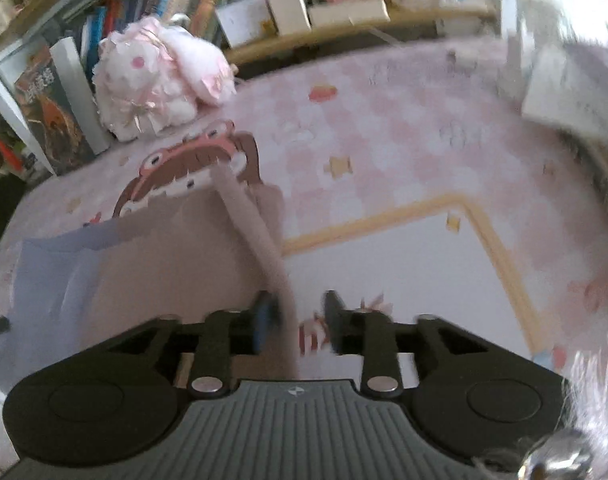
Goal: Fold clothes
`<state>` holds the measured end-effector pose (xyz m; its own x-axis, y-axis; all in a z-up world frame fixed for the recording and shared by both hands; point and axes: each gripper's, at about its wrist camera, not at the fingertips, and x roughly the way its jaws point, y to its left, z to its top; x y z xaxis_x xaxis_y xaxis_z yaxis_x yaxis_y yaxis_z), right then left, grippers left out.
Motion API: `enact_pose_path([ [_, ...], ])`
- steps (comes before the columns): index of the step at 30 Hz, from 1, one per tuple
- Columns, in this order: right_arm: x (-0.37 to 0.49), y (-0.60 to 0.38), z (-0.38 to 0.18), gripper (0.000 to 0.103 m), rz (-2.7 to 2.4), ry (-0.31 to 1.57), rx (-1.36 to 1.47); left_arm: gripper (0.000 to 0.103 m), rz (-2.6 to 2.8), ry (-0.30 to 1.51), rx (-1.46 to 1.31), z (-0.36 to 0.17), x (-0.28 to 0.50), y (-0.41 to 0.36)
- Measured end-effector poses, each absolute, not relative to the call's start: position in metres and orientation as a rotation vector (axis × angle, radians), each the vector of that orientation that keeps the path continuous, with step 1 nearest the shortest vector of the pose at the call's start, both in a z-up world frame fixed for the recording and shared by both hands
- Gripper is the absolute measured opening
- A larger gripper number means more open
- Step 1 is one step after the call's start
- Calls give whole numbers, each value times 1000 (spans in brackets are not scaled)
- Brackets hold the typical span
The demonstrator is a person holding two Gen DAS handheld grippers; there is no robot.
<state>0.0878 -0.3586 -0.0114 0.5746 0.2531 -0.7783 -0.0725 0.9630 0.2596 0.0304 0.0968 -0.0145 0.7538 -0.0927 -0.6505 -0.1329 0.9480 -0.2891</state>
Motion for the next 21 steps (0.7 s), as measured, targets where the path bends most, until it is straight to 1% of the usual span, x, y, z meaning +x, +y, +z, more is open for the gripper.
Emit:
enact_pose_path([
  [1,91,-356,-8,34,201,922,185,45,25,713,-317,-13,38,96],
  [6,124,-332,-3,36,224,886,62,44,23,706,-245,-10,70,85],
  [8,134,-322,-6,35,240,886,25,42,-10,691,-210,-8,76,79],
  [9,138,-317,-7,34,252,882,9,37,-31,683,-192,-7,78,77],
  [10,141,-312,-8,30,266,880,-3,8,-55,687,-173,-7,82,74],
  [11,144,-310,-9,22,276,881,-4,0,-67,701,-158,-9,85,74],
  [12,146,-312,-9,6,283,886,16,0,-50,697,-170,-8,84,79],
  [14,151,-319,-8,6,277,890,79,0,-17,689,-195,-8,84,88],
  [16,153,-336,-7,5,261,888,212,0,15,684,-221,-8,84,98],
  [18,156,-350,-11,5,245,899,321,0,50,727,-233,-15,91,109],
  [21,165,-350,-29,5,218,956,323,0,70,763,-226,-21,96,116],
])
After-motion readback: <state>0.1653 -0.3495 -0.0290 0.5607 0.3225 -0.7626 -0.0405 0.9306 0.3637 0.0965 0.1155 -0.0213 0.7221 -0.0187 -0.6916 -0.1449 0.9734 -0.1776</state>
